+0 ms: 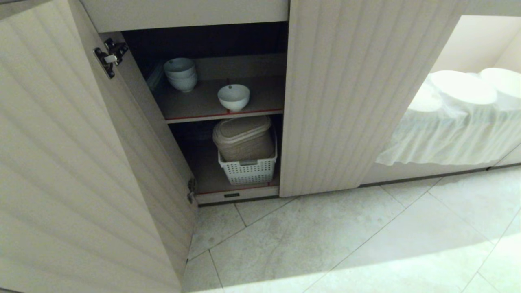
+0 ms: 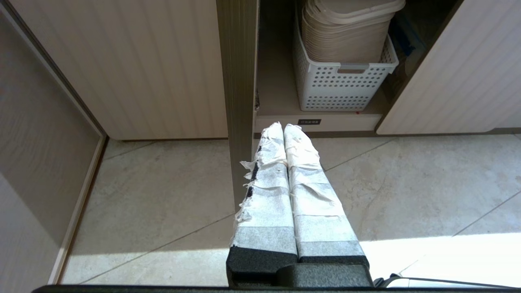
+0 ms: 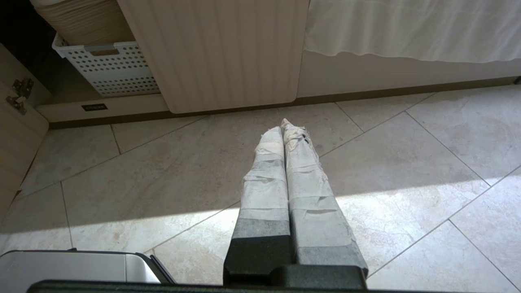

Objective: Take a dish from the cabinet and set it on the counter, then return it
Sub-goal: Take the bowl from the cabinet

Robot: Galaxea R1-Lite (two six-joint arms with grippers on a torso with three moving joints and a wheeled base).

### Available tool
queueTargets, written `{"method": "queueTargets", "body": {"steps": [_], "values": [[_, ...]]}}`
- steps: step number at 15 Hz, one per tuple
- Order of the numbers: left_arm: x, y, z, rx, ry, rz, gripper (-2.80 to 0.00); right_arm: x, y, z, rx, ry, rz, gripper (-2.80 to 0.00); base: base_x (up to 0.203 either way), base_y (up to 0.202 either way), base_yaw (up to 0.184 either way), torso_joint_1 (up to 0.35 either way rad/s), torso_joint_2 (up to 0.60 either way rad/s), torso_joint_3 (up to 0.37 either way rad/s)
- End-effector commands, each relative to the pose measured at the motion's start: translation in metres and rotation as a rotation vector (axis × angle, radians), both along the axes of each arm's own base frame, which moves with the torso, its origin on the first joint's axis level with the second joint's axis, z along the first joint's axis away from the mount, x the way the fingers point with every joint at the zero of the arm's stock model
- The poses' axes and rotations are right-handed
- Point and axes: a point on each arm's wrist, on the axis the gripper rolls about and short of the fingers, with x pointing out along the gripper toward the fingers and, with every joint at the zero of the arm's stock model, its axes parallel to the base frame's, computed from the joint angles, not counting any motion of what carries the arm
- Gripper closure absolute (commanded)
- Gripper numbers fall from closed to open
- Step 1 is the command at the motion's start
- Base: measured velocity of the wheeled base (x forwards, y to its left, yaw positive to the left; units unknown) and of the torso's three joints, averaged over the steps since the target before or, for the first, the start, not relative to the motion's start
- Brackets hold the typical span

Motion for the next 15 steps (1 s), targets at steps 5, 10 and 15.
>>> {"method": "queueTargets", "body": {"steps": [5,10,15], "values": [[0.0,0.0,0.0,-0.001,-0.001,0.001,0.0,0.0,0.0,0.0,0.001,-0.001,0.001,0.0,0.0,0.0,0.0,0.0,0.0,0.0],[0.0,0.0,0.0,-0.001,-0.001,-0.001,0.0,0.0,0.0,0.0,0.001,-0.001,0.001,0.0,0.0,0.0,0.0,0.0,0.0,0.0],[0.0,0.0,0.0,-0.001,-0.001,0.0,0.0,0.0,0.0,0.0,0.001,-0.001,0.0,0.0,0.0,0.0,0.0,0.0,0.0,0.0]]}}
